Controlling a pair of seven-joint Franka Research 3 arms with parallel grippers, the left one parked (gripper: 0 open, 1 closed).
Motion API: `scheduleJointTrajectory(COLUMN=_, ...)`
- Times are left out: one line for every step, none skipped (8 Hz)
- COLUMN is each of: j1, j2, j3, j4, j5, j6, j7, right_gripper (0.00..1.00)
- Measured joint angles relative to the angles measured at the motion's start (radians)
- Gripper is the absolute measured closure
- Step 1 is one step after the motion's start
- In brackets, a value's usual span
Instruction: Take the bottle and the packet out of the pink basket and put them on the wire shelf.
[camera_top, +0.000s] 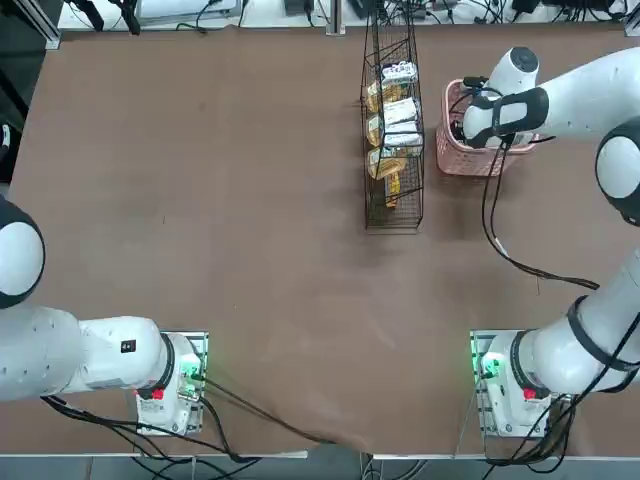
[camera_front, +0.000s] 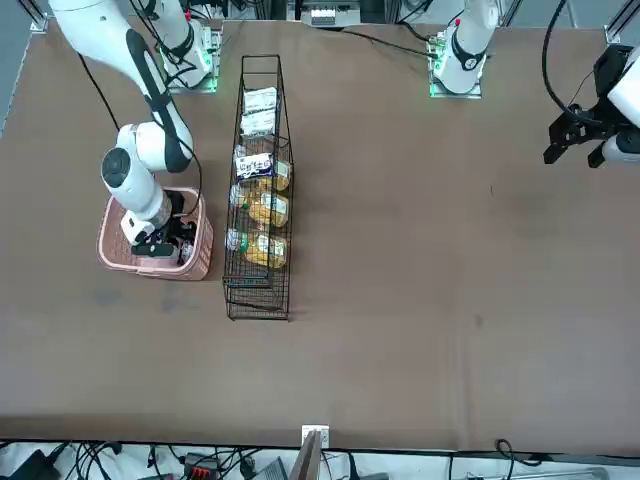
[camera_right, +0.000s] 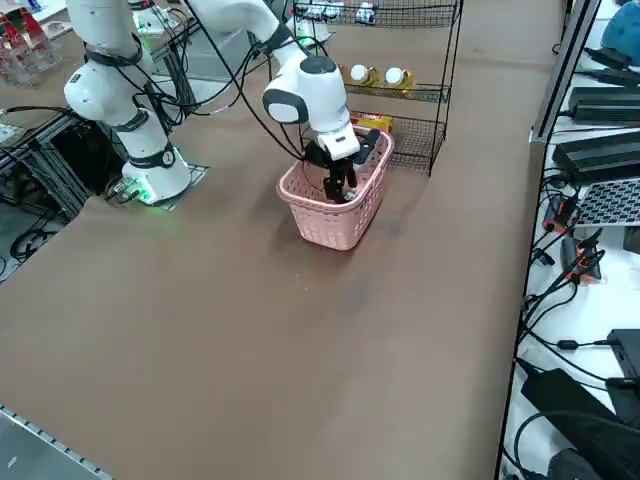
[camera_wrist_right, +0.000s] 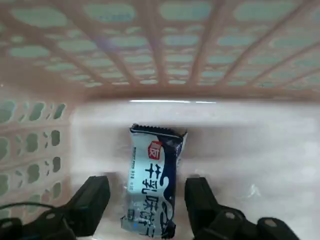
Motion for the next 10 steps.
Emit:
scheduleJointTrajectory(j1=0.000, j2=0.003, j3=0.000, j4=0.000, j5=0.000, j6=0.000, j7=0.000, right_gripper=0.10)
scheduleJointTrajectory(j1=0.000, j2=0.006, j3=0.000, j4=0.000, j5=0.000, j6=0.001, j7=0.000, right_gripper=0.11)
scheduleJointTrajectory(j1=0.000, j2=0.010, j3=0.000, j4=0.000, j5=0.000, j6=0.003, j7=0.000, right_gripper=0.12)
scheduleJointTrajectory(j1=0.000, j2=0.014, j3=0.000, j4=0.000, j5=0.000, j6=0.008, j7=0.000, right_gripper=0.14)
scheduleJointTrajectory(j1=0.000, j2=0.021, j3=0.000, j4=0.000, j5=0.000, j6=0.014, j7=0.000, right_gripper=0.15)
scheduleJointTrajectory(j1=0.000, j2=0.024, j3=0.000, j4=0.002, j5=0.000, j6=0.020, j7=0.000, right_gripper=0.17)
scheduleJointTrajectory(j1=0.000, j2=0.024, j3=0.000, j4=0.003, j5=0.000, j6=0.021, j7=0.000, right_gripper=0.23)
scheduleJointTrajectory(j1=0.000, j2=0.024, j3=0.000, j4=0.003, j5=0.000, j6=0.022, j7=0.000, right_gripper=0.33)
scheduleJointTrajectory(j1=0.000, j2=0.024, j3=0.000, j4=0.005, j5=0.000, j6=0.022, j7=0.000, right_gripper=0.47)
scheduleJointTrajectory(j1=0.000, j2=0.022, j3=0.000, j4=0.009, j5=0.000, j6=0.023, j7=-0.001, right_gripper=0.52)
